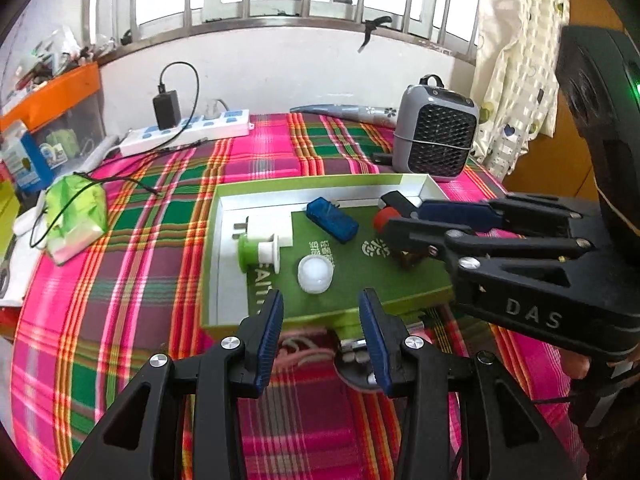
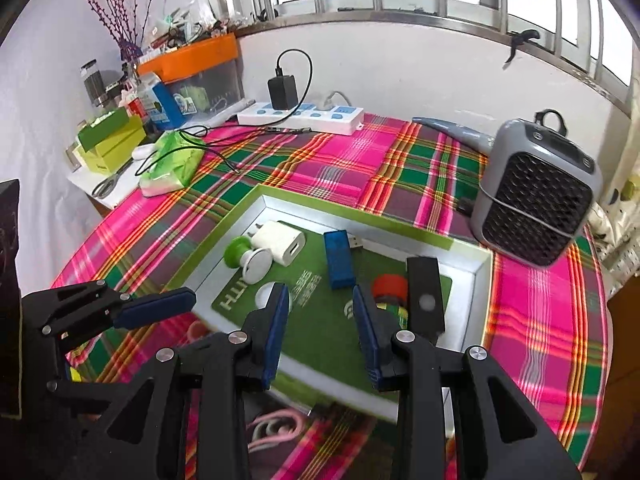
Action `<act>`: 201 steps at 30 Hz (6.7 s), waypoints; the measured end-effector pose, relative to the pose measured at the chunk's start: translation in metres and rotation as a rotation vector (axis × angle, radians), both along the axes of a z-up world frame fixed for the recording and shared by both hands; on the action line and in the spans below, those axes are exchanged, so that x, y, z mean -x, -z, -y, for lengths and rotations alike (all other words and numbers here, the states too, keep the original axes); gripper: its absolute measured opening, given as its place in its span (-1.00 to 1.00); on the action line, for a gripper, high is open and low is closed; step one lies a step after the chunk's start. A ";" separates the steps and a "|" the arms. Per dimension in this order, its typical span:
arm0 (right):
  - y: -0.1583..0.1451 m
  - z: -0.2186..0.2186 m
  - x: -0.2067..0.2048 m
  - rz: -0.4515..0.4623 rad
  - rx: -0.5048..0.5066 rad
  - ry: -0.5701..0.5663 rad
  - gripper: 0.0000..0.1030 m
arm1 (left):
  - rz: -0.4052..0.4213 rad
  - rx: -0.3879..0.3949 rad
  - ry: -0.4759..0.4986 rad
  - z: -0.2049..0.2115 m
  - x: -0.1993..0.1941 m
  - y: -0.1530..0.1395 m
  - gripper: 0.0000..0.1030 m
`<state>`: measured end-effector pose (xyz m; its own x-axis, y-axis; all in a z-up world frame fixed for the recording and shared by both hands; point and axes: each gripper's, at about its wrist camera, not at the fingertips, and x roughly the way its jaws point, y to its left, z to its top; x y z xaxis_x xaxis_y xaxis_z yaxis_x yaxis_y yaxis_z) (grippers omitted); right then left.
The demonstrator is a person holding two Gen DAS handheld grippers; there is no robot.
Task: Organize rigid objects
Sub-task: 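Withdraw both open grippers from the box, then reach the right gripper to the pink cable clip and grasp it, then grasp the black round disc with the left gripper while the right gripper holds the pink clip, then carry the black disc with the left gripper over the box while the right gripper carries the pink clip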
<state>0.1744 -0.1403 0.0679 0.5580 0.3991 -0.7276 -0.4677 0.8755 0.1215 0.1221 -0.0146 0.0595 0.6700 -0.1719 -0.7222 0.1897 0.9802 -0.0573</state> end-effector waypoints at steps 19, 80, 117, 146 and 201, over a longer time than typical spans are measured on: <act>0.014 0.020 0.070 0.010 -0.049 0.094 -0.32 | 0.004 0.002 -0.015 -0.011 0.043 0.009 -0.24; 0.058 0.005 0.082 -0.081 0.058 0.343 0.05 | -0.083 0.110 -0.004 -0.057 0.048 0.043 -0.24; 0.061 0.034 0.077 -0.085 -0.003 0.298 -0.51 | -0.123 0.117 0.053 -0.004 0.032 0.035 -0.24; 0.062 0.043 0.076 -0.089 -0.050 0.281 -0.51 | -0.197 0.077 0.013 0.021 0.001 0.049 -0.09; 0.058 0.033 0.086 -0.053 0.016 0.289 -0.51 | -0.134 0.101 -0.023 -0.016 0.024 0.043 -0.48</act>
